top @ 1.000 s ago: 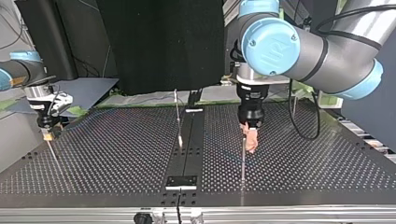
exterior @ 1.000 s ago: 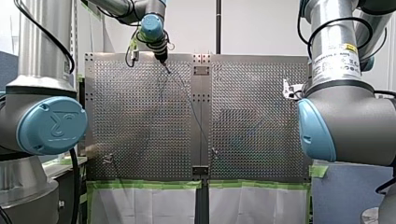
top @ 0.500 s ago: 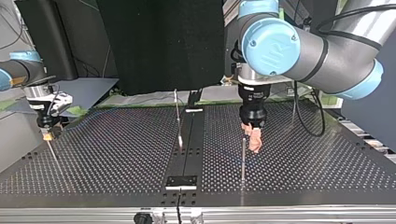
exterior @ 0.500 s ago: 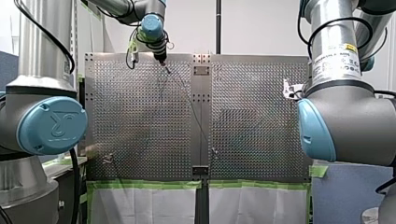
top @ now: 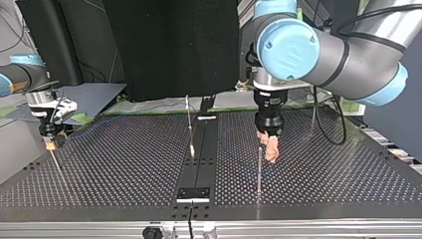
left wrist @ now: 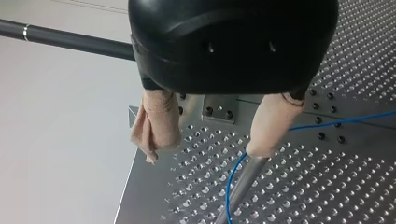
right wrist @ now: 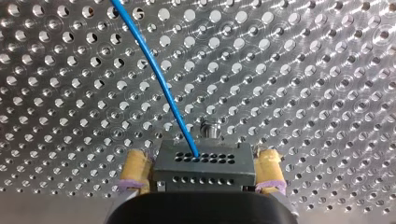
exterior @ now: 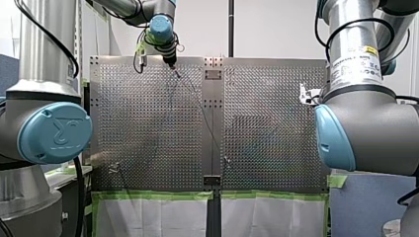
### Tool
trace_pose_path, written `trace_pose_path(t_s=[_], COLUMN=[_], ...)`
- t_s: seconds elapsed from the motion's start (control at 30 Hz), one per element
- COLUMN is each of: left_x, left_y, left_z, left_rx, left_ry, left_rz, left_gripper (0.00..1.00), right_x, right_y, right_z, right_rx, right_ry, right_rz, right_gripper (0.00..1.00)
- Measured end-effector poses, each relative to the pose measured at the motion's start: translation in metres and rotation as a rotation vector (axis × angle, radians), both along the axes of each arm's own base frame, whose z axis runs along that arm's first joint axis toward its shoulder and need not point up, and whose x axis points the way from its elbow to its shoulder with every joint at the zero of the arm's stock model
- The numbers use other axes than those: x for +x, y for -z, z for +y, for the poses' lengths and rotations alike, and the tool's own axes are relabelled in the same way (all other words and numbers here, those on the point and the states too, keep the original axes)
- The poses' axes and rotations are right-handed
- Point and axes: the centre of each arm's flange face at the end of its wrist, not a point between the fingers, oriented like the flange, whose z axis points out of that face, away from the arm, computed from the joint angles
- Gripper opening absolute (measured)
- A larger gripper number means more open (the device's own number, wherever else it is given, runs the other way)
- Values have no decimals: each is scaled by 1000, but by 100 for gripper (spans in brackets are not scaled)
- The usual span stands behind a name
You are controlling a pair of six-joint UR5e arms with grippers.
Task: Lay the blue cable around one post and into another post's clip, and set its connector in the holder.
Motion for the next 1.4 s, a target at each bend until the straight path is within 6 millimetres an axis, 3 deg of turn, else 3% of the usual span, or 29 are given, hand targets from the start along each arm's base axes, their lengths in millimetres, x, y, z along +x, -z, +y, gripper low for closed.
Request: trace_pose_path(t_s=[0.47,1.07,1.4], left_x=[-5,-28,-44], left_y=[27,81,124], left_z=[-6,-24,-36], left_rx=[0,10,8], left_ry=[17,104,231], left_rz=[11,8,13], left_gripper=[100,100,100], right_x=[0,2,2], right_y=[0,0,0], right_z=[0,1,0], right_rx=[1,1,-3], right_ry=[1,-3,-2], right_rz=[1,1,-1], right_gripper=[100,100,100])
